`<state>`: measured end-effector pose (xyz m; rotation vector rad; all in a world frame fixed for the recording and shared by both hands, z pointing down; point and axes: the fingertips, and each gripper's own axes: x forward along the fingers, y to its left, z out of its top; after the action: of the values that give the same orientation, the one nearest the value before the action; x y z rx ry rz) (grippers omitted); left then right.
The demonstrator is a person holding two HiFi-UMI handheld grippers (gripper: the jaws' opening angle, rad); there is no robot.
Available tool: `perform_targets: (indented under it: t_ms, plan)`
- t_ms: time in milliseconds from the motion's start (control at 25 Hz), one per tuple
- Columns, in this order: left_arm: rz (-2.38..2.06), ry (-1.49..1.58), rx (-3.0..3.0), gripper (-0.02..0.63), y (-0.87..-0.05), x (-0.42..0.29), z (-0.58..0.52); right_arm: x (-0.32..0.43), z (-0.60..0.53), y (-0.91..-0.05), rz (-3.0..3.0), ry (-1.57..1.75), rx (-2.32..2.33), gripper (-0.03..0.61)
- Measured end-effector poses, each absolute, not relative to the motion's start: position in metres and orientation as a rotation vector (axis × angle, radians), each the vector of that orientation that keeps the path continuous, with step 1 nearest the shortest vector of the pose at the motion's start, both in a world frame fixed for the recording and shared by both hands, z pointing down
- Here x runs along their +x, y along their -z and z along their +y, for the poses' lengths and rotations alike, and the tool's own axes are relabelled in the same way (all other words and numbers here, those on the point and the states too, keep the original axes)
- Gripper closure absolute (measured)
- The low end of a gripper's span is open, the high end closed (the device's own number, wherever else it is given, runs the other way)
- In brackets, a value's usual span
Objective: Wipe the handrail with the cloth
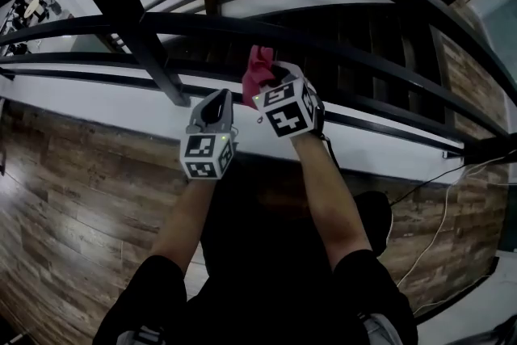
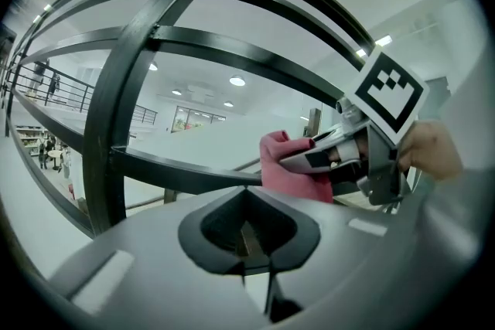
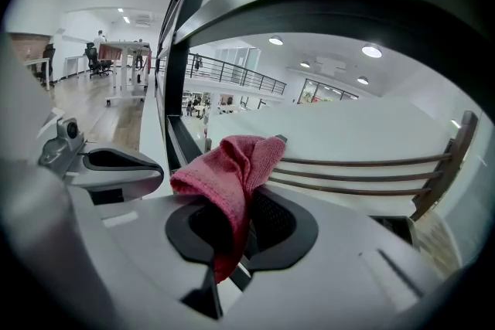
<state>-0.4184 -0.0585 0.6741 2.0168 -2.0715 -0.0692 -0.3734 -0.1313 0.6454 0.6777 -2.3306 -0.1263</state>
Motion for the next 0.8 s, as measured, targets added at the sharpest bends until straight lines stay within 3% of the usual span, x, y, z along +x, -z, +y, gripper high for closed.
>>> perform_targets:
  t_ms: [800]
  plan:
    - [-1.795,0.022,2.283,0.615,-0.666,-0.29,-0.095,-0.241,-0.165,-0.636,-2.262,0.072,0.904,0.529]
